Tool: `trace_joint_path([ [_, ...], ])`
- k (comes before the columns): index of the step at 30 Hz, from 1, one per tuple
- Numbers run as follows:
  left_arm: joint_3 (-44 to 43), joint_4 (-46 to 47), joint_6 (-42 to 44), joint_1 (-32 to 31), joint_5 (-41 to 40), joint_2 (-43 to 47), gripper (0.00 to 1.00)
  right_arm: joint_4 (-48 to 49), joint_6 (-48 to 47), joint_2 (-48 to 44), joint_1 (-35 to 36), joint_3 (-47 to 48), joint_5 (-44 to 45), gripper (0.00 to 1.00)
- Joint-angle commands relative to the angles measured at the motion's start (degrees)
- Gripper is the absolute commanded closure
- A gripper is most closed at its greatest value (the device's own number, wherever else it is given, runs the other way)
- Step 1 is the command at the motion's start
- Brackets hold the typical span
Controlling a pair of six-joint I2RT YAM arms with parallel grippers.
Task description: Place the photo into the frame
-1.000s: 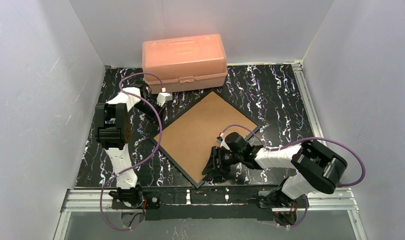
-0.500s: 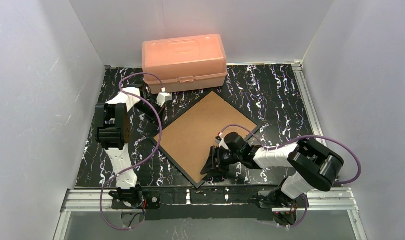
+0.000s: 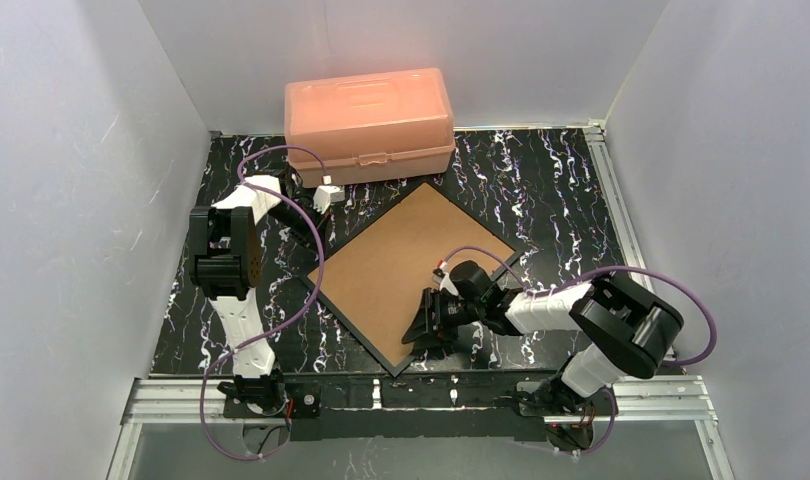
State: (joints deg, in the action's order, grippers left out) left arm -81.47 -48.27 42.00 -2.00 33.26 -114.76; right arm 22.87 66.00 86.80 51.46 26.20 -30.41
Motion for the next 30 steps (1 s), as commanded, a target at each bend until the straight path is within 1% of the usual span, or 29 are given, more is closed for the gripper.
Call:
trace_joint_path([
  [1,2.5,-1.4,1.8,-0.1,-3.5,-0.6,1.00,-1.7,-2.2,2.6,-0.6,1.2,2.1,0.46],
  [13,2.5,-1.4,2.1,0.0,-3.6,-0.6,1.00,-0.9,-2.3,4.3,-0.6,1.7,1.2,0.47],
  [17,2.5,-1.4,1.8,0.0,-3.5,-0.8,1.00,-4.3,-5.2,4.1,-0.6,3.4,2.7,0.48],
  [21,2.6,-1.4,2.0,-0.1,-4.1,-0.7,1.00,-13.0,-11.4,-0.2,-1.2,7.3,6.4,0.48],
  [24,2.5,-1.4,2.1,0.0,-4.7,-0.6,1.00,-17.9,-13.7,-5.1,-2.5,8.7,7.5,0.48],
  [28,2.2,-1.5,2.1,0.1,-4.7,-0.3,1.00,-19.9,-12.8,-10.5,-3.5,6.4,7.1,0.47],
  [30,2.0,-1.5,2.1,0.1,-4.7,-0.2,1.00,-18.0,-11.3,-11.1,-3.5,4.7,5.6,0.47],
])
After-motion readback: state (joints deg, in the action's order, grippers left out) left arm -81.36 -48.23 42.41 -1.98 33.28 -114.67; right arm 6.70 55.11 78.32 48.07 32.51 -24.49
